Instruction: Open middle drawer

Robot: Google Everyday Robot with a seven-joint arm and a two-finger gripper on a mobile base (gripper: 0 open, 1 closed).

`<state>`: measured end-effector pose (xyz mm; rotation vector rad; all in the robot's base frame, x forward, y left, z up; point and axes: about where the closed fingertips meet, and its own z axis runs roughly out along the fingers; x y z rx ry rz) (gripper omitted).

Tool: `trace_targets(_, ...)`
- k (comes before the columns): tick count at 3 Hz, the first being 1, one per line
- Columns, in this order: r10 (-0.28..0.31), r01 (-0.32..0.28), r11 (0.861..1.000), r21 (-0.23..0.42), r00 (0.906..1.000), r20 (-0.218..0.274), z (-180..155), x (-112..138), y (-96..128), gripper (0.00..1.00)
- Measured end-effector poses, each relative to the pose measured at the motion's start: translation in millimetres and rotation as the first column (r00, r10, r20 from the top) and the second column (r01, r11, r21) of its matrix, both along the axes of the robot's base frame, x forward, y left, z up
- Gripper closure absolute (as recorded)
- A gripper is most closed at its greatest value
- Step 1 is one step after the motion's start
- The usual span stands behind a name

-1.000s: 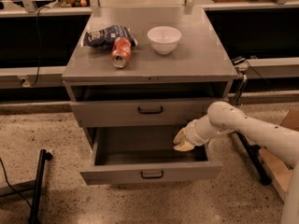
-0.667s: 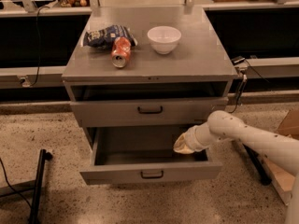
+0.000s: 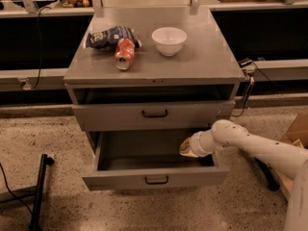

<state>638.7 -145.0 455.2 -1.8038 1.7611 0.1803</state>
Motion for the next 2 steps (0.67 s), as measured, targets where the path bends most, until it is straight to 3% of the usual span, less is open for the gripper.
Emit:
trace_targets(1, 0.006, -0.006, 1.000, 0.016, 0.9997, -0.023, -16, 8, -4, 1.00)
trace_targets(2, 0.032, -0.025, 0.997, 0.069, 0.9949, -0.096, -34, 9, -3, 1.00)
